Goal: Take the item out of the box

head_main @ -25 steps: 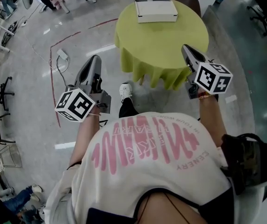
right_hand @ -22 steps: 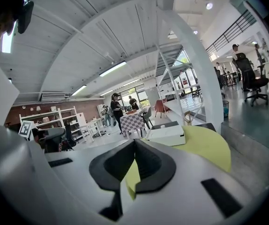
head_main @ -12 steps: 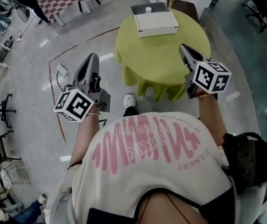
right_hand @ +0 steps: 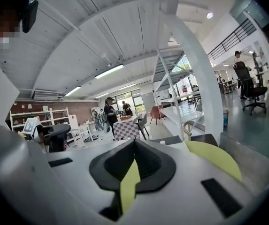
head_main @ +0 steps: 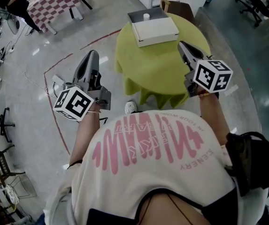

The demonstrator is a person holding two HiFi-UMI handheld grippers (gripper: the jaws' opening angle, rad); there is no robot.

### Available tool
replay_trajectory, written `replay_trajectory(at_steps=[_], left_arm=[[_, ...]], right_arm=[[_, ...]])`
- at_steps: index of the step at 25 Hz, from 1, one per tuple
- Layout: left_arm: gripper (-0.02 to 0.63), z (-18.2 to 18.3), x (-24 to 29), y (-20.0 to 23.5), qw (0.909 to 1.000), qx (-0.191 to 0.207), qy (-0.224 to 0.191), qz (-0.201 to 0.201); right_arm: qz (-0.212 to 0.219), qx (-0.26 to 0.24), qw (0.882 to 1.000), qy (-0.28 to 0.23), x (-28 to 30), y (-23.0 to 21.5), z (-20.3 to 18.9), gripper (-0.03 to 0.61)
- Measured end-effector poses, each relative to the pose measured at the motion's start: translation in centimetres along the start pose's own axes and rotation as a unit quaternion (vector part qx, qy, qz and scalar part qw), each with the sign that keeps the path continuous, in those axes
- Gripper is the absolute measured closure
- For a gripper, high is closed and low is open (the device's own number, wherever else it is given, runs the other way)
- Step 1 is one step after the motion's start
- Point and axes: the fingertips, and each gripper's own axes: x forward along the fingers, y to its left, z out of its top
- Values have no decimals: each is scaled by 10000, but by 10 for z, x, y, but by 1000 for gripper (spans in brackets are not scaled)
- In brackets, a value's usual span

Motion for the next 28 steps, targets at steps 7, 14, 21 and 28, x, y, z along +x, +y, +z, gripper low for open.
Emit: replay_trajectory(at_steps=[7, 14, 21, 28], left_arm=[[606, 21, 33, 28, 9998, -71, 46, -197], [606, 34, 72, 68, 9992, -87, 152, -346], [606, 50, 105, 112, 9985, -116, 179, -498], [606, 66, 140, 144, 9974, -231, 300, -614]], right_arm=[[-248, -20, 9997, 24, 31, -3, 16, 572], [-344, 156, 9992, -151, 81, -12, 28, 572], [-311, 240, 9983, -437, 130, -8, 42, 572], [-395, 202, 9980, -448, 168, -7, 58, 572]])
